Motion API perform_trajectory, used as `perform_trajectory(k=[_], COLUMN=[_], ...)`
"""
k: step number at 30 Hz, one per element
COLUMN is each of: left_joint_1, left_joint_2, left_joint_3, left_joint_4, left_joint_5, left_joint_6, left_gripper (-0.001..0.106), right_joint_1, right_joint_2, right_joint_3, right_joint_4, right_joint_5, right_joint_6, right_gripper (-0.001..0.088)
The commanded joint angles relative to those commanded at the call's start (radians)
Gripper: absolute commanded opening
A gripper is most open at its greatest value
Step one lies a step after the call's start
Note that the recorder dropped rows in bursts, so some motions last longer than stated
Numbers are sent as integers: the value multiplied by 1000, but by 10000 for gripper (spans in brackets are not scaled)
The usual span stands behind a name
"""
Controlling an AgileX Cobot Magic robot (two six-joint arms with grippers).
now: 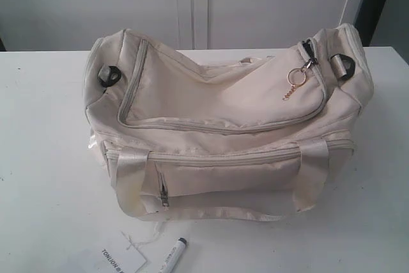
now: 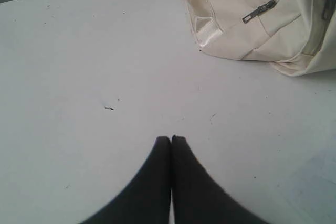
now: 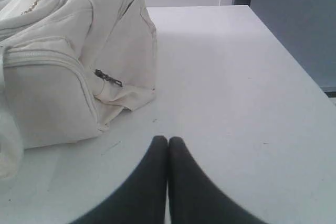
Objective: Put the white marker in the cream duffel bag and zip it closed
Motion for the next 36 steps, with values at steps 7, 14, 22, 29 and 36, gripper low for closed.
perform_trajectory(k=[7,14,22,29,36], left_joint_1=[0,0,0,0,0], left_joint_2=[0,0,0,0,0], left_joint_3=[0,0,0,0,0], left_joint_4=[0,0,0,0,0], left_joint_5=[0,0,0,0,0], left_joint_6=[0,0,0,0,0], left_gripper=[0,0,0,0,0], right_joint_1=[0,0,0,0,0], right_joint_2=[0,0,0,0,0], right_joint_3=[0,0,0,0,0], right_joint_4=[0,0,0,0,0], right_joint_5=[0,0,0,-121,-393], right_joint_6=[0,0,0,0,0], right_gripper=[0,0,0,0,0])
